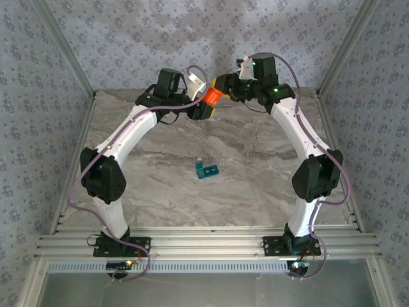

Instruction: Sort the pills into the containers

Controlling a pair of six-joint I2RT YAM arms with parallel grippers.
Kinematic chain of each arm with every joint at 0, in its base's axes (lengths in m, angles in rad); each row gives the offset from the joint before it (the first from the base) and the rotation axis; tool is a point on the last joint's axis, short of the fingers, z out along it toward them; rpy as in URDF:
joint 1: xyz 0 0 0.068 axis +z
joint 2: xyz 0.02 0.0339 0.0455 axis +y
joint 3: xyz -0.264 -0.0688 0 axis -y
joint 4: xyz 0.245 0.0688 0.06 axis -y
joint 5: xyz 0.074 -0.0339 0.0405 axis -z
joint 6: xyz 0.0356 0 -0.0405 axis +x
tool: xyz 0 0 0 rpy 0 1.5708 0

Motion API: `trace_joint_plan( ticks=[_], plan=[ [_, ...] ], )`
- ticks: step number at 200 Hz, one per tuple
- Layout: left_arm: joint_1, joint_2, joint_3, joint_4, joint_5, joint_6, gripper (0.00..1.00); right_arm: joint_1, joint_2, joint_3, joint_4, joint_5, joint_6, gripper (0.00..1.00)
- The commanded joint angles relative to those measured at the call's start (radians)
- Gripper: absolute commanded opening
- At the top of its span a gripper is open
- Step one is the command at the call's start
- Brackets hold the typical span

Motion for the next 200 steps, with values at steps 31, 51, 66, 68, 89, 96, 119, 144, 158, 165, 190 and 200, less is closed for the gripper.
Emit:
trace_joint_plan(
  ticks=[31,51,66,68,89,96,119,144,158,165,190,200],
  plan=[
    [0.043,-0.036,0.001,0.162,0.161,-0.125,0.0,-0.085,-0.033,-0.128,0.181,-0.206,-0.116,0.35],
    [0.055,-0.053,-0.027,0.229,0.205,-0.185,0.0,-0.095,-0.041,-0.129,0.185,-0.231,-0.147,0.38],
    [0.053,-0.055,-0.026,0.223,0.209,-0.185,0.0,-0.097,-0.041,-0.117,0.173,-0.232,-0.148,0.42],
    [0.053,-0.055,-0.026,0.222,0.209,-0.183,0.0,-0.098,-0.041,-0.116,0.172,-0.231,-0.148,0.42],
    [0.05,-0.052,-0.018,0.184,0.187,-0.151,0.0,-0.105,-0.043,-0.096,0.168,-0.231,-0.129,0.56],
    [0.048,-0.051,-0.015,0.164,0.175,-0.132,0.0,-0.107,-0.048,-0.093,0.171,-0.228,-0.12,0.61],
    [0.045,-0.048,-0.013,0.128,0.142,-0.094,0.0,-0.121,-0.072,-0.093,0.192,-0.21,-0.072,0.7],
    [0.036,-0.05,-0.014,0.1,0.096,-0.047,0.0,-0.138,-0.087,-0.092,0.171,-0.166,0.0,0.72],
    [0.025,-0.048,-0.005,0.071,0.059,-0.007,0.0,-0.142,-0.087,-0.082,0.132,-0.122,0.042,0.72],
    [0.019,-0.046,0.002,0.054,0.04,0.014,0.0,-0.141,-0.086,-0.077,0.111,-0.087,0.07,0.72],
    [0.003,-0.037,0.014,0.026,-0.005,0.055,0.0,-0.131,-0.075,-0.049,0.036,-0.005,0.141,0.72],
    [-0.001,-0.035,0.014,0.025,-0.017,0.062,0.0,-0.123,-0.068,-0.039,0.031,0.013,0.169,0.72]
  ],
)
